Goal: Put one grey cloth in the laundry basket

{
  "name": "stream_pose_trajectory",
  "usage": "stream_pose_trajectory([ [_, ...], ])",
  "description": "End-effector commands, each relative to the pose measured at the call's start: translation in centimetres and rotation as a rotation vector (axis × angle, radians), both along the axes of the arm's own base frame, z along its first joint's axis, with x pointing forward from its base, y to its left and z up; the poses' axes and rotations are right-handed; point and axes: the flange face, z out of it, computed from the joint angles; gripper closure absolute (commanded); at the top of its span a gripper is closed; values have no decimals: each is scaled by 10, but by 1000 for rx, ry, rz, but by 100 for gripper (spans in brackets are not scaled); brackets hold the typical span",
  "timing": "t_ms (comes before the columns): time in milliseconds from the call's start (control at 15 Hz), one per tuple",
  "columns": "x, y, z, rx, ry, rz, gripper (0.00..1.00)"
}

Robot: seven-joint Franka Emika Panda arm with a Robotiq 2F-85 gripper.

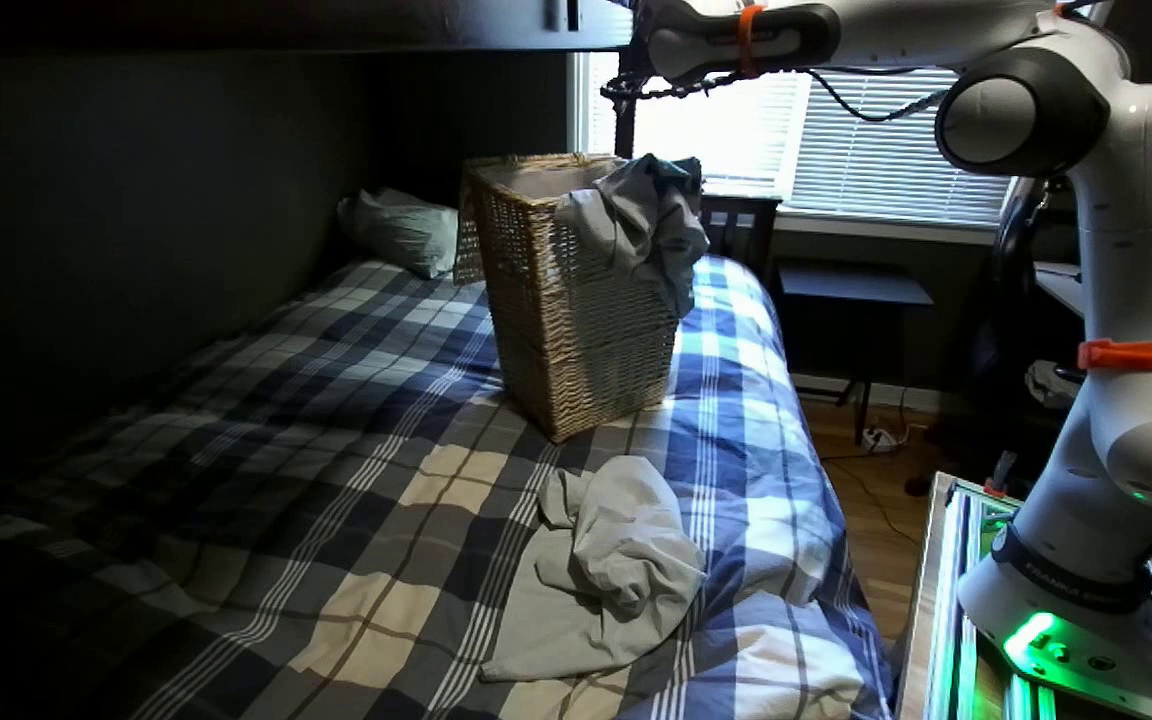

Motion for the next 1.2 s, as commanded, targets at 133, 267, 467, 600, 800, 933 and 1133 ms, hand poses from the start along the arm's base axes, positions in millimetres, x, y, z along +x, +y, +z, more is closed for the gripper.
stream_pose_trajectory([
  [133, -22, 19, -8, 88, 245, 14, 1],
  [267, -37, 29, 1, 114, 357, 12, 0],
  [467, -62, 46, 33, 227, 442, 33, 0],
  [600, -86, 53, 59, 298, 499, 35, 0],
  [800, -124, 70, 94, 377, 542, 178, 0],
  [933, -143, 83, 106, 383, 544, 282, 0],
  [1133, -141, 86, 118, 360, 508, 293, 0],
])
